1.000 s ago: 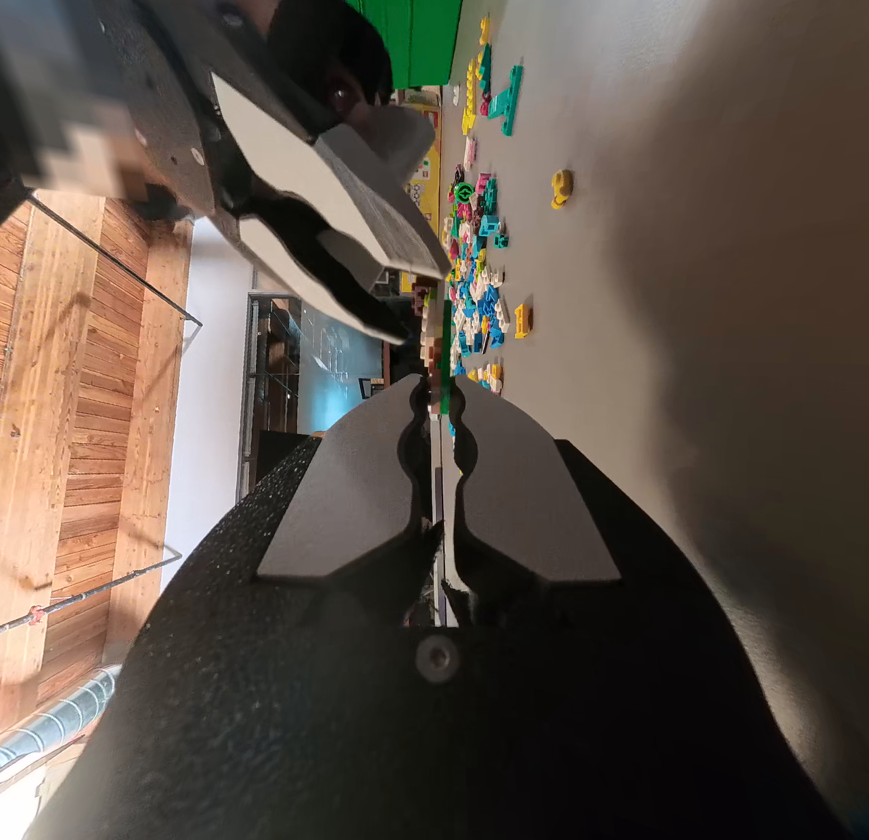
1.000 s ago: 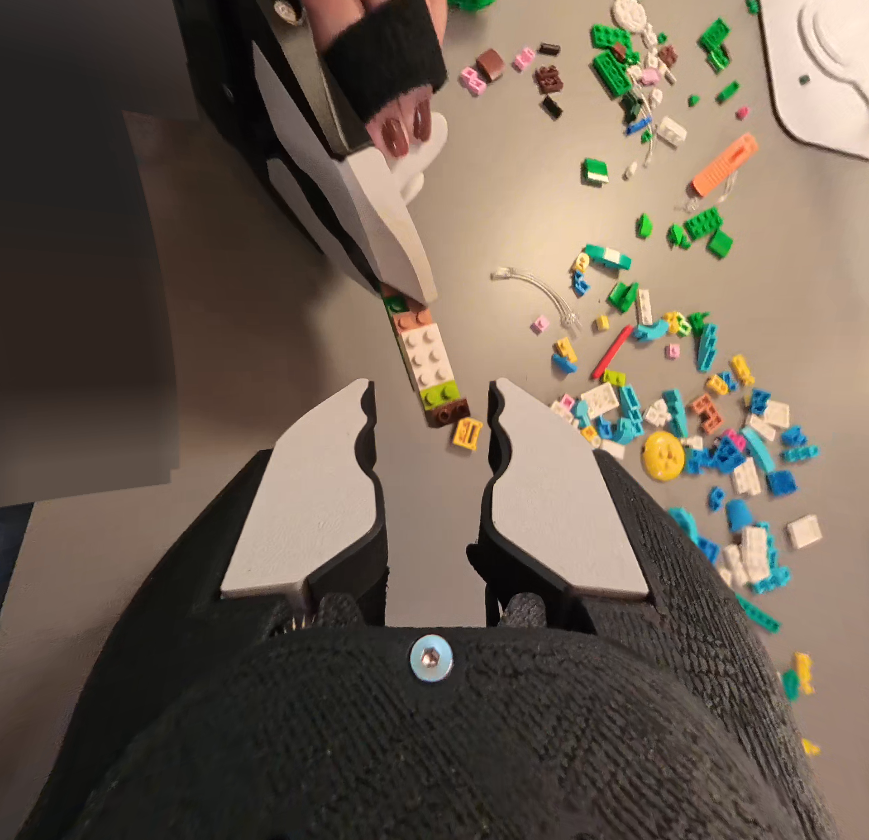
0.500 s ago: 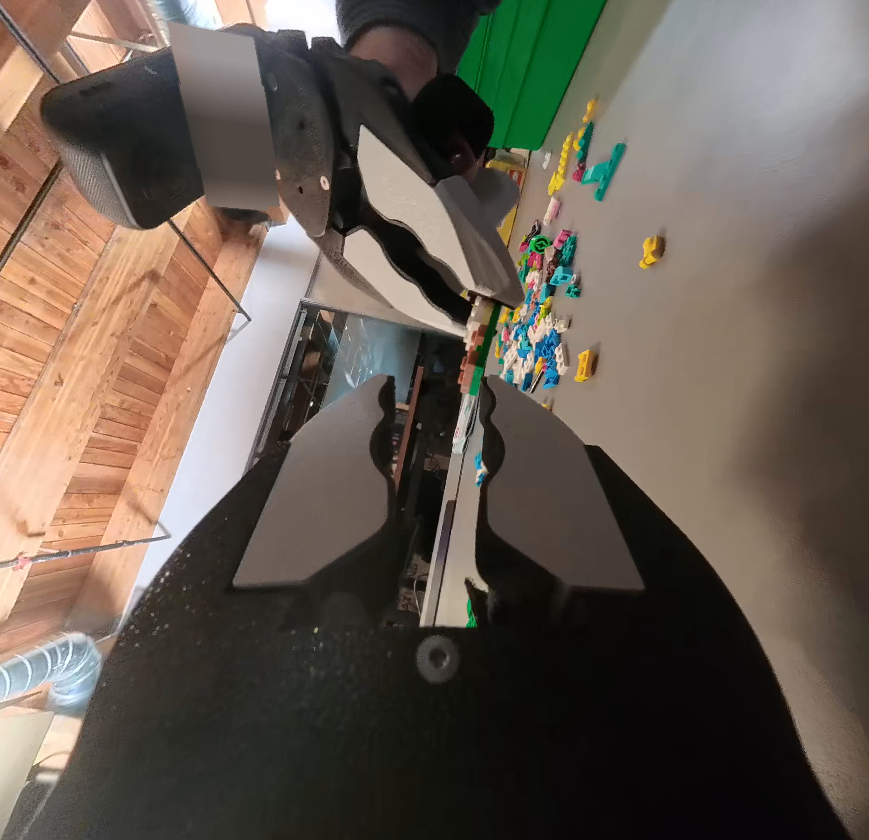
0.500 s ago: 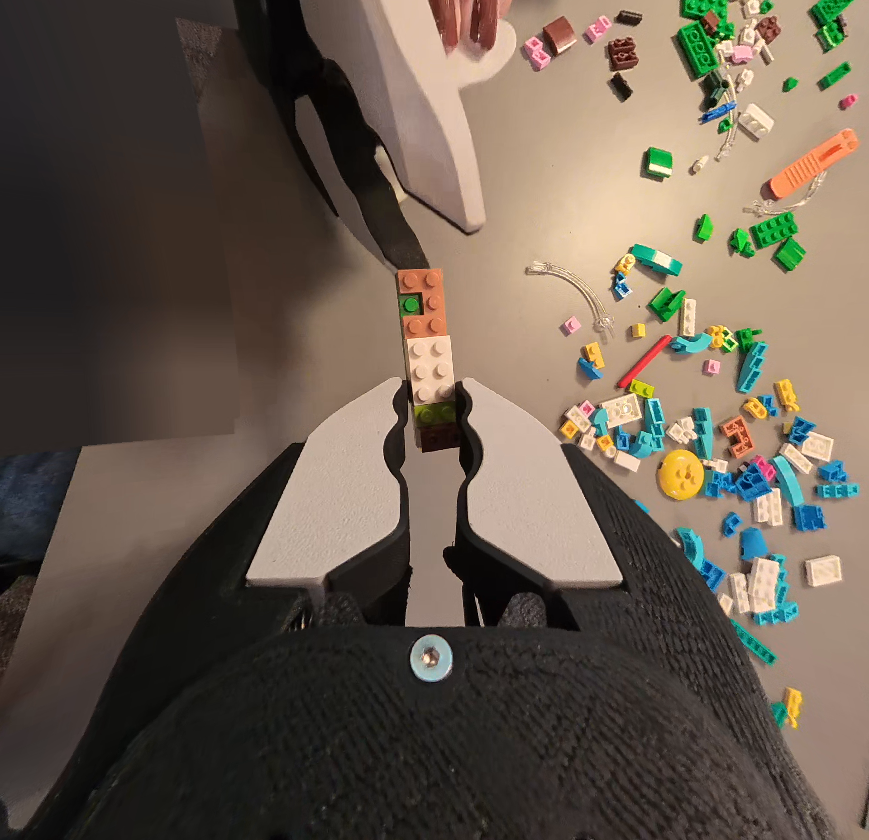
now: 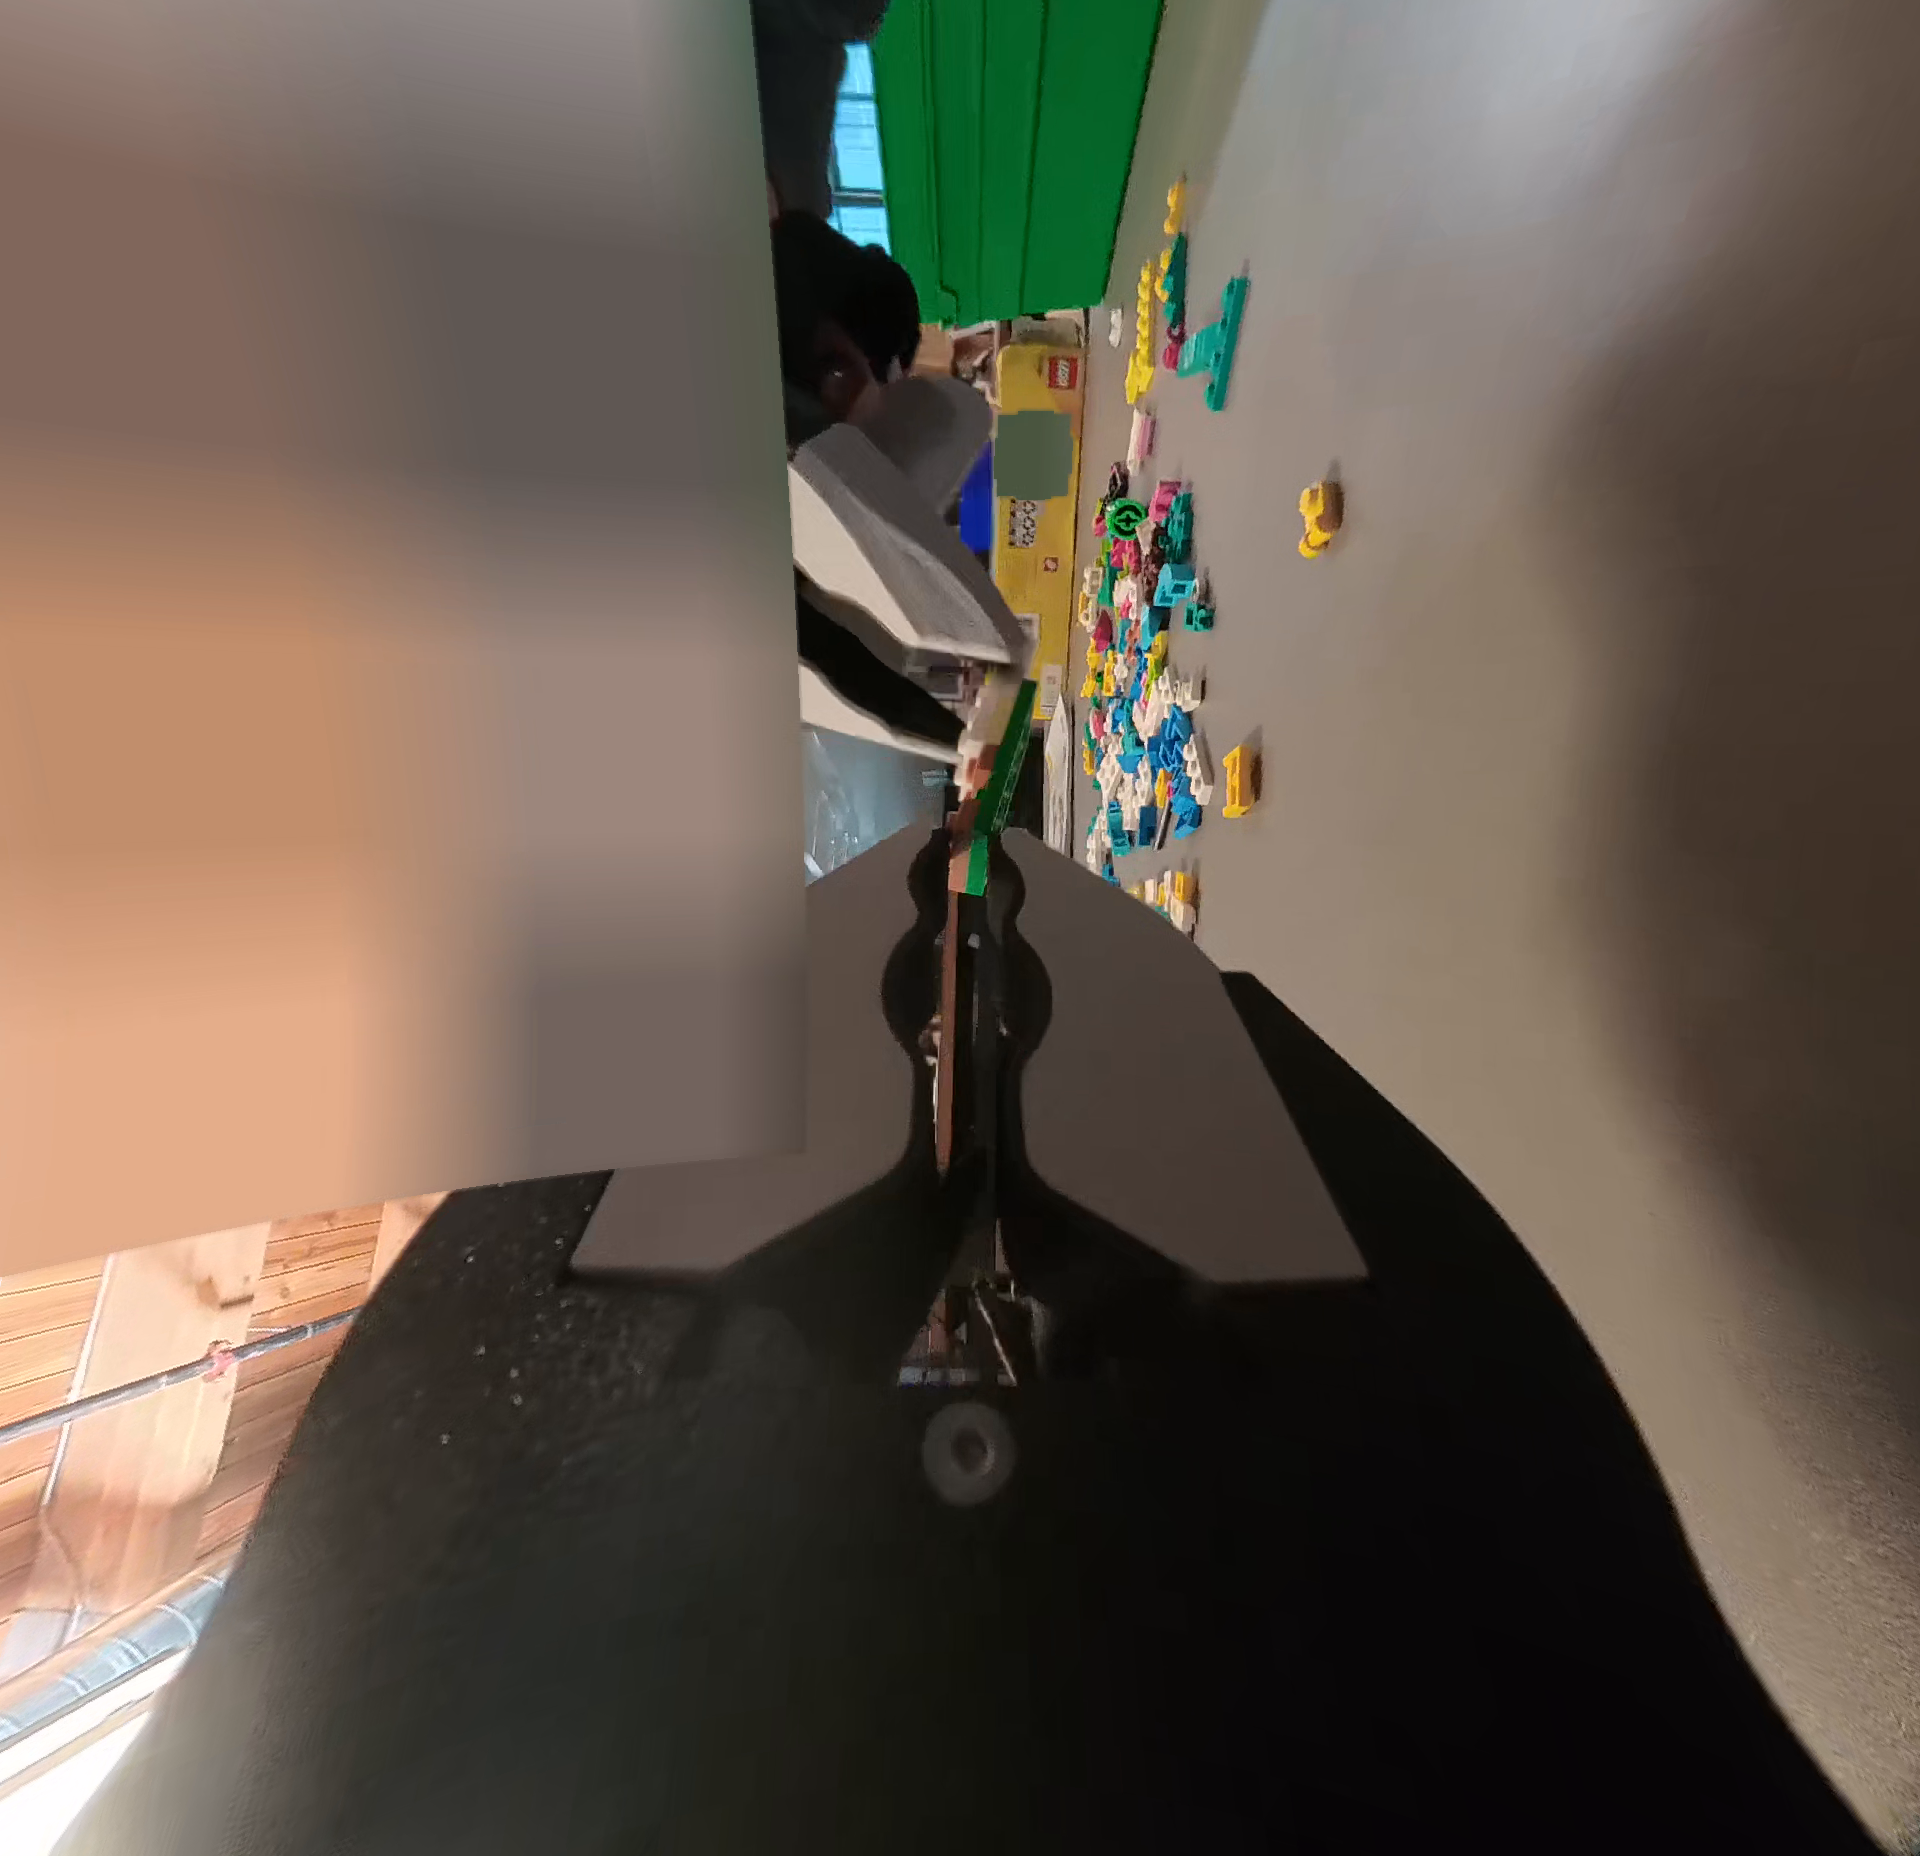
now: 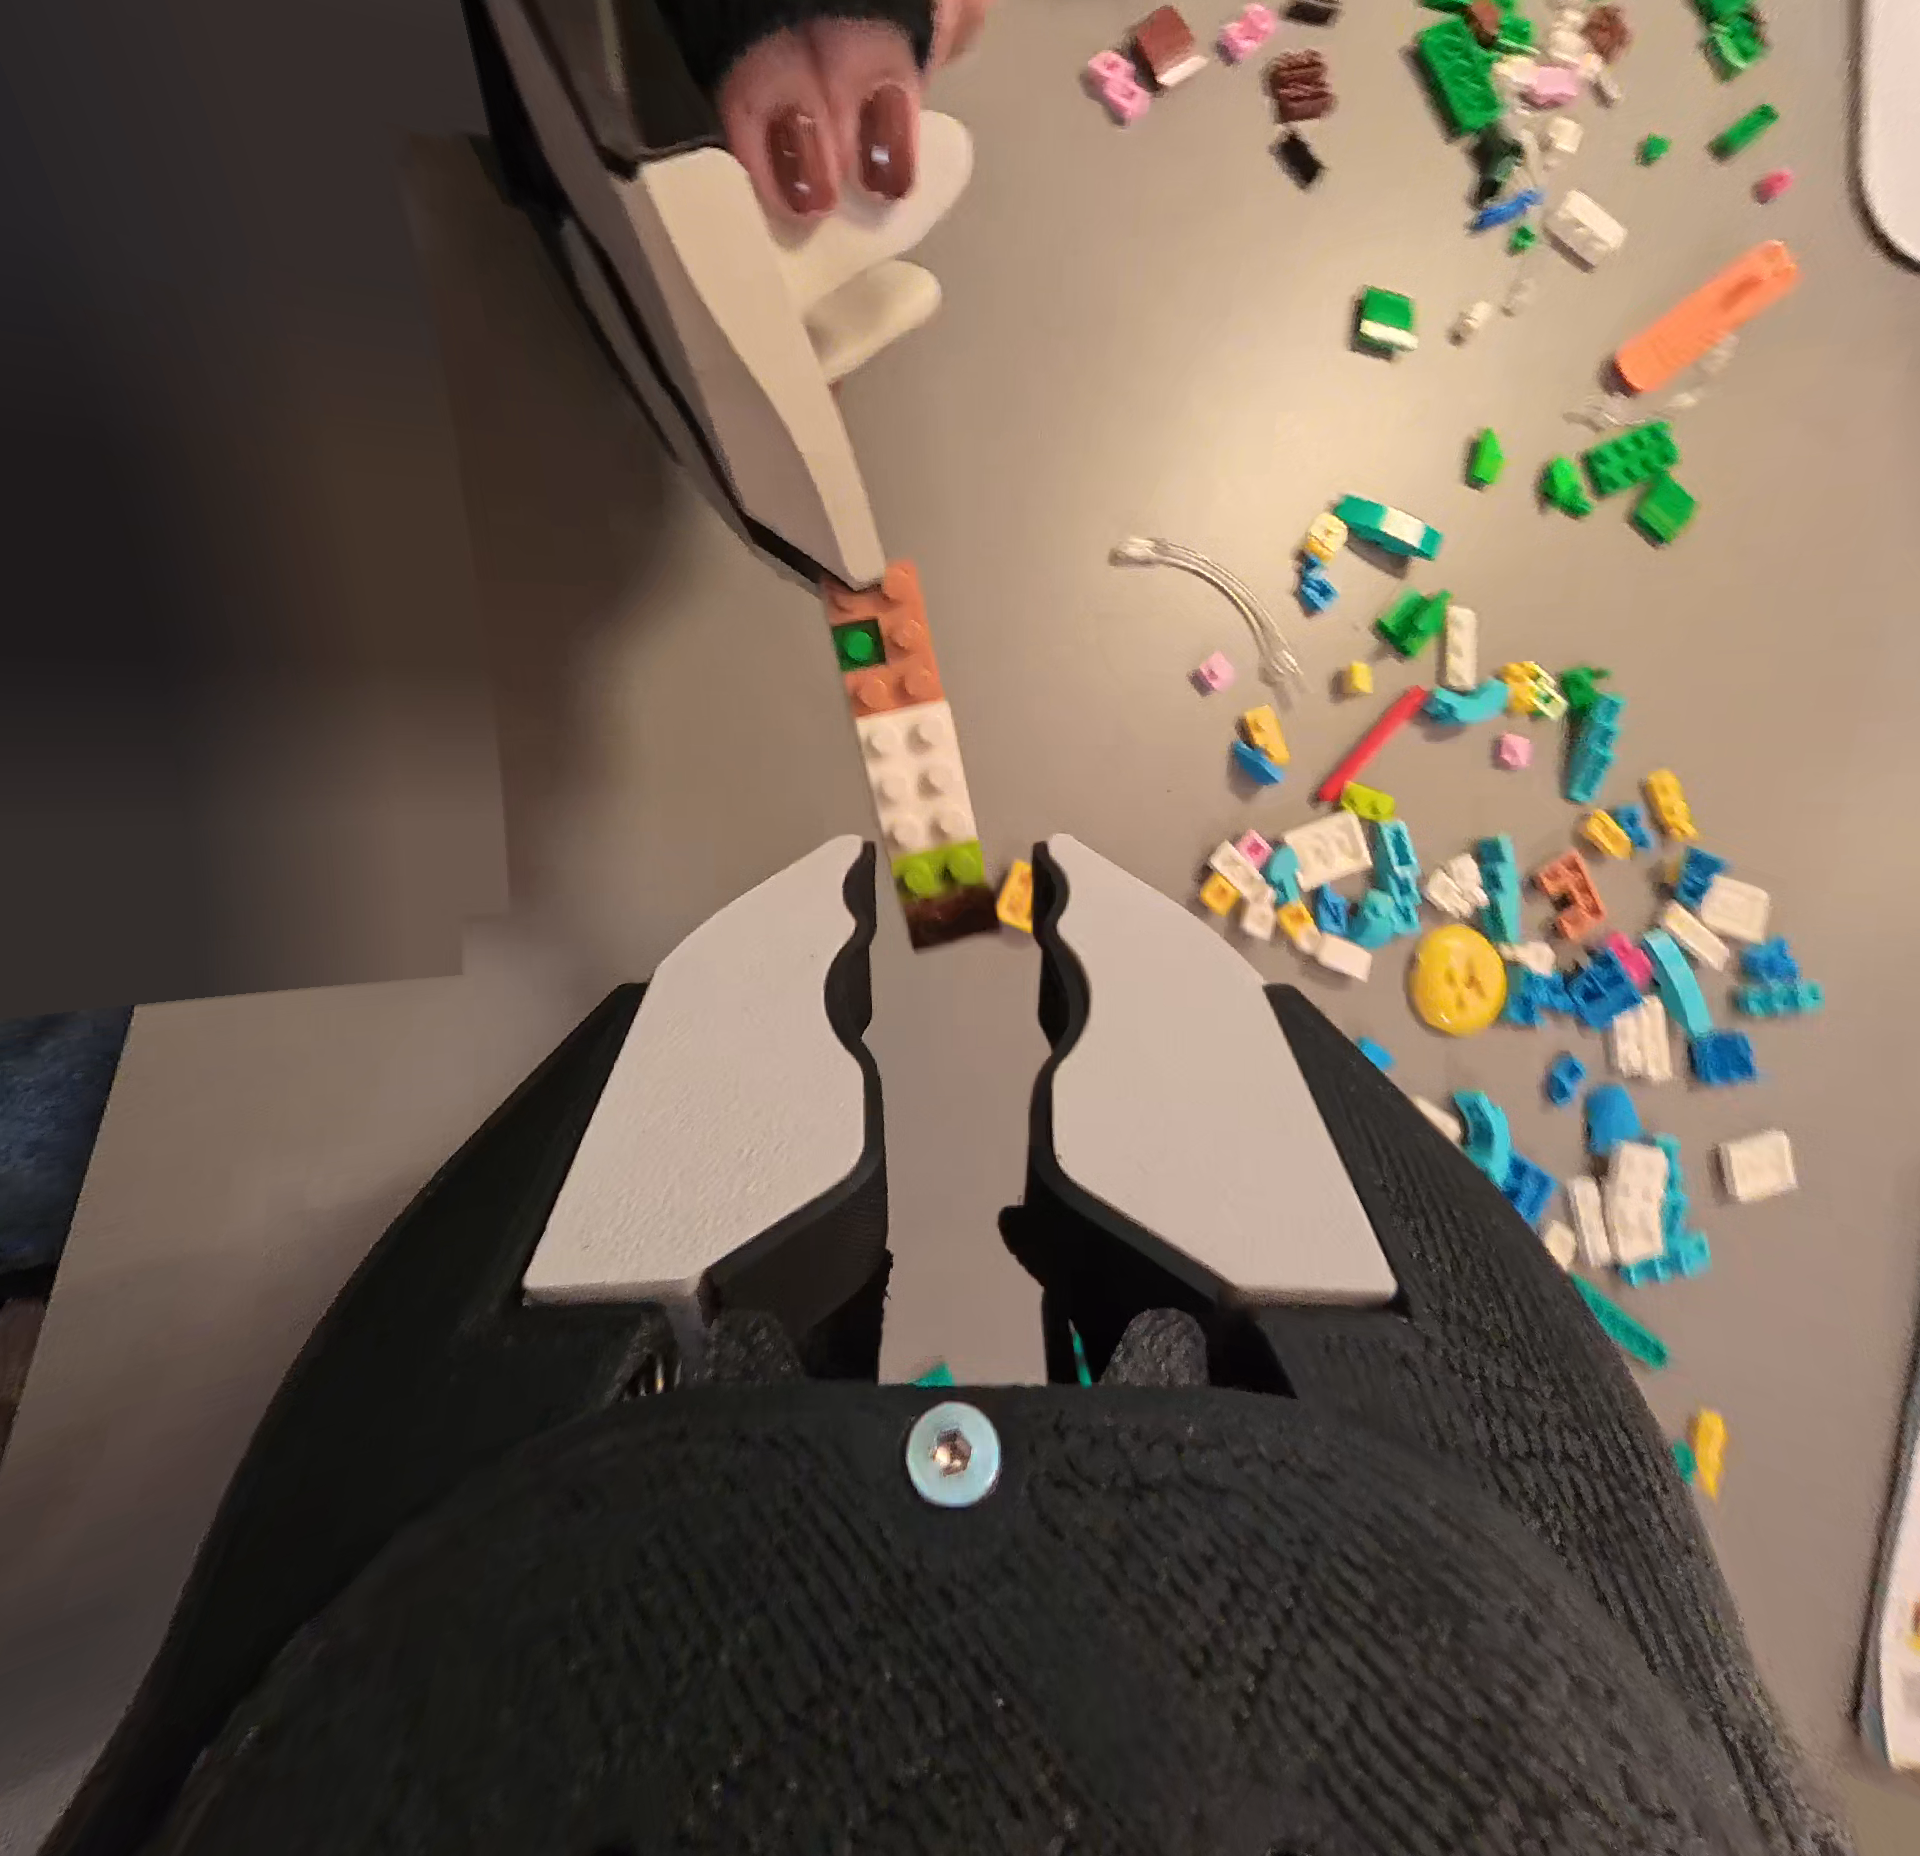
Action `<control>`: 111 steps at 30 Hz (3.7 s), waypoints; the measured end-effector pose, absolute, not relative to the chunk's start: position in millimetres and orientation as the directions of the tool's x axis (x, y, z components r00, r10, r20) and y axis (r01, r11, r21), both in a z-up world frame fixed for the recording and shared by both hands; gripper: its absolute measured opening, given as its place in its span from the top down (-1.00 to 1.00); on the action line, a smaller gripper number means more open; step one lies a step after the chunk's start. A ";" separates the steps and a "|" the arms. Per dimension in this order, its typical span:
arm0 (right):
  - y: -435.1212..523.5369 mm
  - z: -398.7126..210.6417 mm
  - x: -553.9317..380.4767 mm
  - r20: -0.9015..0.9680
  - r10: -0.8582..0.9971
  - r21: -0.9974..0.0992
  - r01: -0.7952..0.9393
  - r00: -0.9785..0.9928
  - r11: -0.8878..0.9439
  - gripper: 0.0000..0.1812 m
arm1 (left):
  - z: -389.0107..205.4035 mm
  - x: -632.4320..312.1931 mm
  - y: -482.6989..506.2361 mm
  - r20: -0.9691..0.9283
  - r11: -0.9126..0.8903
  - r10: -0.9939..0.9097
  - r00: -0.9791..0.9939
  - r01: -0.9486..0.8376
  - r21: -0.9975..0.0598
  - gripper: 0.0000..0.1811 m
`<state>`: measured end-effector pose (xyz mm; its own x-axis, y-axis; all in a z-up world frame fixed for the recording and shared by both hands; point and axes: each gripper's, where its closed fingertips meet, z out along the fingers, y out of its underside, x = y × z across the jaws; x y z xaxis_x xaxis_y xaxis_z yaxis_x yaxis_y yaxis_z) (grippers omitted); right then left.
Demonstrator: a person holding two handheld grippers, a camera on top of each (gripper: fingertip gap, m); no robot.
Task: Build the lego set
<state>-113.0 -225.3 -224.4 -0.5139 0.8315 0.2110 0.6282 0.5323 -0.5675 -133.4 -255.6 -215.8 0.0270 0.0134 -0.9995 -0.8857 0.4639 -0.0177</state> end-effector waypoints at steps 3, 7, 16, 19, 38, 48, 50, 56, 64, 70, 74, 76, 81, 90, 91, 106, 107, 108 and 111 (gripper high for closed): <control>-216.3 -226.4 -95.4 0.170 0.879 -0.565 0.687 -0.445 0.457 0.69 | -218.4 -135.1 -254.1 -1.000 0.445 0.001 0.010 -0.896 -0.009 0.93; -223.6 -257.9 -72.5 0.089 0.890 -0.471 0.769 -0.447 0.433 0.74 | -221.0 -136.1 -253.5 -1.000 0.437 -0.021 0.007 -0.899 -0.016 0.93; -231.1 -286.3 -71.5 0.027 0.917 -0.466 0.807 -0.397 0.363 0.82 | -229.9 -136.9 -252.4 -0.998 0.427 -0.046 -0.038 -0.904 0.015 0.93; -232.4 -288.7 -72.7 0.015 0.915 -0.462 0.809 -0.403 0.364 0.87 | -230.3 -138.0 -251.9 -0.998 0.423 -0.046 -0.043 -0.906 0.019 0.93; -252.0 -207.0 -131.8 0.178 0.841 -0.703 0.532 -0.511 0.472 0.93 | -221.2 -134.9 -258.9 -1.000 0.448 0.007 -0.024 -0.894 0.024 0.94; -254.9 -215.2 -138.0 0.166 0.813 -0.665 0.545 -0.558 0.511 0.93 | -215.6 -134.0 -262.3 -0.999 0.458 0.041 -0.014 -0.889 0.031 0.93; -254.4 -214.9 -137.0 0.171 0.809 -0.659 0.545 -0.563 0.519 0.93 | -215.0 -133.8 -262.5 -0.999 0.459 0.045 -0.013 -0.888 0.032 0.94; -254.9 -216.1 -135.6 0.174 0.800 -0.648 0.546 -0.574 0.532 0.93 | -215.6 -133.1 -262.9 -0.999 0.461 0.049 -0.021 -0.887 0.041 0.94; -255.5 -216.3 -134.8 0.188 0.795 -0.641 0.541 -0.577 0.544 0.93 | -214.5 -131.8 -263.9 -0.998 0.469 0.057 -0.020 -0.882 0.044 0.94; -256.1 -216.3 -134.4 0.186 0.797 -0.642 0.543 -0.574 0.541 0.93 | -214.2 -132.3 -263.4 -0.998 0.466 0.059 -0.019 -0.883 0.044 0.94; -256.2 -216.1 -134.3 0.189 0.797 -0.639 0.544 -0.574 0.543 0.93 | -214.0 -132.4 -263.2 -0.998 0.466 0.061 -0.019 -0.884 0.045 0.94; -255.7 -216.2 -134.7 0.192 0.798 -0.637 0.546 -0.571 0.544 0.92 | -214.0 -132.3 -263.2 -0.998 0.467 0.061 -0.019 -0.883 0.046 0.94; -256.2 -215.0 -133.6 0.194 0.798 -0.642 0.541 -0.571 0.543 0.85 | -213.1 -133.0 -262.9 -0.998 0.465 0.062 -0.013 -0.884 0.040 0.94; -251.5 -207.1 -128.6 0.366 0.799 -0.660 0.472 -0.477 0.584 0.61 | -212.3 -139.0 -256.8 -0.998 0.439 0.002 0.056 -0.897 -0.050 0.93; -249.0 -206.5 -128.8 0.423 0.787 -0.645 0.460 -0.449 0.610 0.59 | -212.1 -140.6 -255.5 -0.997 0.434 -0.012 0.072 -0.898 -0.070 0.93; -243.6 -214.4 -149.2 0.894 0.389 -0.282 0.394 -0.222 0.875 0.66 | -209.1 -149.2 -250.9 -0.970 0.412 -0.115 0.213 -0.879 -0.241 0.94; -243.6 -215.2 -149.6 0.895 0.387 -0.281 0.396 -0.220 0.874 0.69 | -209.0 -149.4 -250.9 -0.969 0.412 -0.119 0.217 -0.877 -0.247 0.94; -243.7 -216.0 -150.2 0.896 0.388 -0.282 0.398 -0.218 0.873 0.70 | -208.7 -149.8 -250.9 -0.968 0.411 -0.121 0.222 -0.876 -0.252 0.94; -243.0 -219.9 -151.1 0.889 0.401 -0.288 0.413 -0.219 0.864 0.72 | -209.2 -150.0 -250.9 -0.964 0.410 -0.133 0.228 -0.873 -0.263 0.93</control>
<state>-151.1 -243.0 -219.9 -0.2195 0.4010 0.8894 0.4129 0.8641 -0.2877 -150.0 -250.9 -209.2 0.2283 -0.1331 -0.9644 -0.8733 0.4099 -0.2633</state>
